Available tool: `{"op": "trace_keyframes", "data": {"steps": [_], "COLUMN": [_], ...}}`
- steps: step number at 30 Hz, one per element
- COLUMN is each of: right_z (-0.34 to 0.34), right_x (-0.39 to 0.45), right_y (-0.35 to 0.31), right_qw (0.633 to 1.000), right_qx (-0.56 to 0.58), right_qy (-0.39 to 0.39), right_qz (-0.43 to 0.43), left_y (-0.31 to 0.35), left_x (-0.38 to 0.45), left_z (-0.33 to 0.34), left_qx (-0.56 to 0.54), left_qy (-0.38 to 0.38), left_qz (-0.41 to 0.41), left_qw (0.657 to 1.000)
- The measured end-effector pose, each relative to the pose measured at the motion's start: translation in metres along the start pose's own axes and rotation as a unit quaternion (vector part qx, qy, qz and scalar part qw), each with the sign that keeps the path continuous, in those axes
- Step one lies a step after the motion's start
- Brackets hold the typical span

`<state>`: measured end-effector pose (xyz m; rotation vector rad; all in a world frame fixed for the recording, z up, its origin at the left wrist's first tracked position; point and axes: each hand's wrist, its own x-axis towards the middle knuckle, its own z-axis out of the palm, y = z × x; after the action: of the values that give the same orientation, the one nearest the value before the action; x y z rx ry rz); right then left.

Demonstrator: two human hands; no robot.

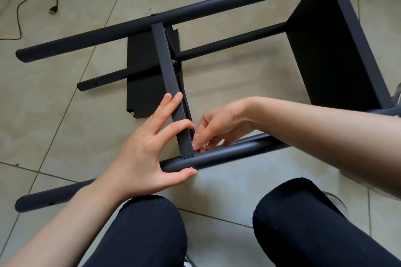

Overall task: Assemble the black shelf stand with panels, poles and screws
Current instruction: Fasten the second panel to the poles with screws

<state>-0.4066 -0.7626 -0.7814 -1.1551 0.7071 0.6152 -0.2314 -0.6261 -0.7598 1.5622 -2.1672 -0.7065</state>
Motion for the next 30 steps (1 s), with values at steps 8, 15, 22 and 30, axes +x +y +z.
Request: {"op": "trace_keyframes", "data": {"steps": [8,15,22,30], "right_z": [0.005,0.008,0.0,0.006], "right_x": [0.006,0.007,-0.001,0.01], "right_y": [0.0,0.0,-0.002,-0.002], "right_qw": [1.0,1.0,1.0,1.0], "right_qx": [0.01,-0.013,-0.005,-0.014], "right_qy": [-0.005,0.009,-0.015,0.002], "right_qz": [-0.003,0.008,0.007,0.007], "left_y": [0.0,-0.001,-0.001,-0.001], "left_x": [0.0,0.0,0.0,0.0], "left_z": [0.0,0.001,0.0,0.001], "left_qx": [0.002,0.003,0.002,-0.003], "left_qy": [0.0,0.0,-0.001,0.002], "left_qz": [0.002,0.004,0.004,0.005], "left_qw": [1.0,1.0,1.0,1.0]}}
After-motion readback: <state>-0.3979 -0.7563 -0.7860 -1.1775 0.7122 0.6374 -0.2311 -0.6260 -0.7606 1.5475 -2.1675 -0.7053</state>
